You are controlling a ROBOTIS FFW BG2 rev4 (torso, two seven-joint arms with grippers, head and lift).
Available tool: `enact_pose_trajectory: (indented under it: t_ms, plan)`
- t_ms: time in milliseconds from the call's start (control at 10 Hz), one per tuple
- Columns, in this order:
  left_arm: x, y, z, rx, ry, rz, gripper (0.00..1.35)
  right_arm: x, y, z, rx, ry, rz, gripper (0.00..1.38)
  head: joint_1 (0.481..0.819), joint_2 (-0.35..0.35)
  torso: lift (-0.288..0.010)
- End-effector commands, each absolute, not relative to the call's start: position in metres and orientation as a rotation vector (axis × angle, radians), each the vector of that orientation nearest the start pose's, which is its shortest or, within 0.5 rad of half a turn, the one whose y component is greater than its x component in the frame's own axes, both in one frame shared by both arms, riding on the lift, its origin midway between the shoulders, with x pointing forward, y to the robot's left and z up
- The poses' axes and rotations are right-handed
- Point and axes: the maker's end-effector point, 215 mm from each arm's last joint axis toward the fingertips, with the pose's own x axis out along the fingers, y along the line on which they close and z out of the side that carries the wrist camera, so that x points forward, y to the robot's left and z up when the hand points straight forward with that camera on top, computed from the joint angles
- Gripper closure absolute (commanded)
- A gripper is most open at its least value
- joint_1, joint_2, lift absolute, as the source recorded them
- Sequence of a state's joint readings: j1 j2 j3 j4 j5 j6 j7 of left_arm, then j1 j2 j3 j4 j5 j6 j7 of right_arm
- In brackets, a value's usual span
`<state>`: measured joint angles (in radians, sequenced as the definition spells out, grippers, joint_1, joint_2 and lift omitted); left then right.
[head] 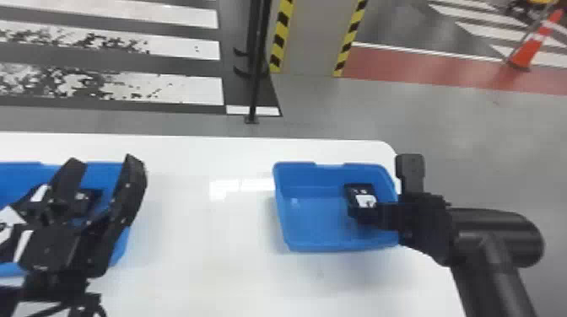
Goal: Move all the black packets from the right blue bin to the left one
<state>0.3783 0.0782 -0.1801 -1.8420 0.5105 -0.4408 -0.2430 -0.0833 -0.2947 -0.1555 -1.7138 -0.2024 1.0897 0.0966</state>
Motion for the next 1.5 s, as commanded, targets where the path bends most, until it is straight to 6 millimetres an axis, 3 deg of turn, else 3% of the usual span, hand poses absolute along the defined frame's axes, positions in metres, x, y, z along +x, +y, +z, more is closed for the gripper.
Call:
enact_pose_trajectory:
  t_ms: [0,100,200,600,800,1000,1100,1200,1400]
  plan:
    - [0.449,0.157,-0.259,-0.481,-0.33,-0.285,0.16,0.519,-0.385,-0.477,0.02,0.831,-0.066,0.56,0.695,-0.255,-0.14]
    - [0.449,0.157,-0.259,-0.481,-0.33,-0.285,0.16,0.518,-0.383,-0.48,0.029,0.84,-0.062,0.89,0.695,-0.256,-0.14]
    - [0.449,0.159,-0.259,-0.482,-0.333,-0.282,0.16,0.517,-0.383,-0.481,0.029,0.844,-0.063,1.1,0.695,-0.255,-0.14]
    - [0.448,0.162,-0.257,-0.484,-0.341,-0.277,0.16,0.515,-0.376,-0.471,0.026,0.781,-0.053,1.16,0.695,-0.247,-0.14]
    - [0.447,0.163,-0.256,-0.484,-0.347,-0.274,0.16,0.522,-0.354,-0.439,0.035,0.651,-0.003,1.16,0.695,-0.24,-0.14]
    - [0.447,0.164,-0.256,-0.484,-0.349,-0.271,0.16,0.55,-0.325,-0.385,0.072,0.441,0.105,1.16,0.695,-0.208,-0.14]
    - [0.447,0.162,-0.256,-0.488,-0.348,-0.274,0.16,0.56,-0.293,-0.348,0.111,0.317,0.21,1.16,0.695,-0.195,-0.14]
    - [0.448,0.162,-0.256,-0.49,-0.346,-0.275,0.16,0.562,-0.246,-0.312,0.164,0.196,0.357,1.16,0.695,-0.166,-0.14]
    - [0.449,0.163,-0.257,-0.512,-0.342,-0.267,0.16,0.541,-0.153,-0.256,0.237,0.053,0.597,1.16,0.695,-0.072,-0.14]
